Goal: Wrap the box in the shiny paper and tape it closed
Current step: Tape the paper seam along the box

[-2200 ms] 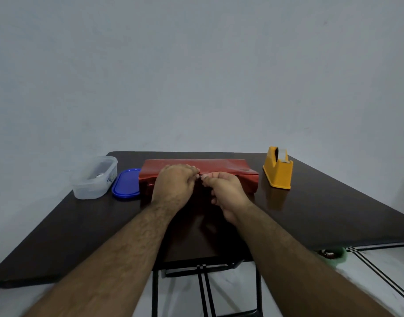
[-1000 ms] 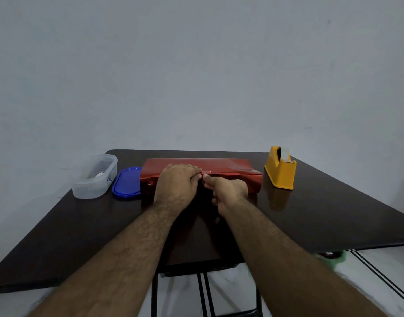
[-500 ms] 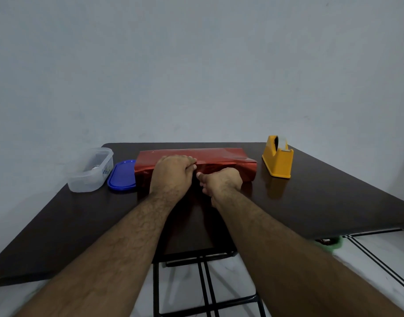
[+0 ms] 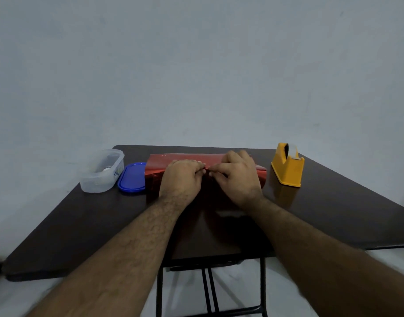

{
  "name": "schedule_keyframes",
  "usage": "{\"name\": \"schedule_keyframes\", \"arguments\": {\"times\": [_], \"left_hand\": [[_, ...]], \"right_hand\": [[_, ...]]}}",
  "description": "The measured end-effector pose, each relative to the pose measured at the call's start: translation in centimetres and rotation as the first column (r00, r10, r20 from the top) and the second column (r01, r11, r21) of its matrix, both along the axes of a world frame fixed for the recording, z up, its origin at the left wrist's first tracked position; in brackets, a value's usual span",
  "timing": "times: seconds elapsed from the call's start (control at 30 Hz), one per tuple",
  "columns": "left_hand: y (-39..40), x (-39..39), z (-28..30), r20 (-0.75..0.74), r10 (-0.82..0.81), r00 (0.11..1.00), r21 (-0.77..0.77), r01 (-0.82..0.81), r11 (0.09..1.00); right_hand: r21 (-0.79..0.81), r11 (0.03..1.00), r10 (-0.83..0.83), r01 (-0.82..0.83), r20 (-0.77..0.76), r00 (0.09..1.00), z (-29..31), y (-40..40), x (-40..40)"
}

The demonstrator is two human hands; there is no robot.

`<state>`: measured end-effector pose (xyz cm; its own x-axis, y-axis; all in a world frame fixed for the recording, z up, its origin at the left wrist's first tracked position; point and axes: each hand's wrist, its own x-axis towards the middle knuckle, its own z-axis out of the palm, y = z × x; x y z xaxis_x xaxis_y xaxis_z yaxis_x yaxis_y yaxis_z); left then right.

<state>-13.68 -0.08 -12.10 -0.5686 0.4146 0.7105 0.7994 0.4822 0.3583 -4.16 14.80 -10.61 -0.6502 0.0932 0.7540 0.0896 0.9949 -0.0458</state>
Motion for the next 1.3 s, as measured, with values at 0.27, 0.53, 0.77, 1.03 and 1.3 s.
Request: {"name": "schedule_keyframes", "arguments": {"times": [0.27, 0.53, 0.77, 1.03, 1.3], "left_hand": [[-0.1, -0.1, 0.0, 0.005, -0.001, 1.0, 0.014, 0.001, 1.0], [-0.2, 0.4, 0.2, 0.008, 0.013, 1.0, -0.005, -0.013, 1.0], [-0.3, 0.8, 0.5, 0.043, 0.019, 0.999, 0.016, -0.02, 1.0], [-0.5, 1.0, 0.7, 0.022, 0.02, 1.0, -0.009, -0.02, 1.0], [-0.7, 0.7, 0.3, 0.008, 0.005, 1.0, -0.049, -0.004, 0.999]], "right_hand": [[-0.036, 0.999, 0.029, -0.026, 0.07, 0.997, 0.7, 1.8, -0.7], [0.044, 0.991, 0.122, -0.128, 0.116, 0.986, 1.7, 2.2, -0.7], [0.09, 0.989, 0.108, -0.119, 0.121, 0.987, 1.0, 2.4, -1.2], [0.1, 0.994, 0.03, -0.041, 0.113, 0.993, 0.3, 3.0, -0.8], [0.008, 0.991, -0.131, 0.132, -0.079, 0.988, 0.5, 9.5, 3.2]]}}
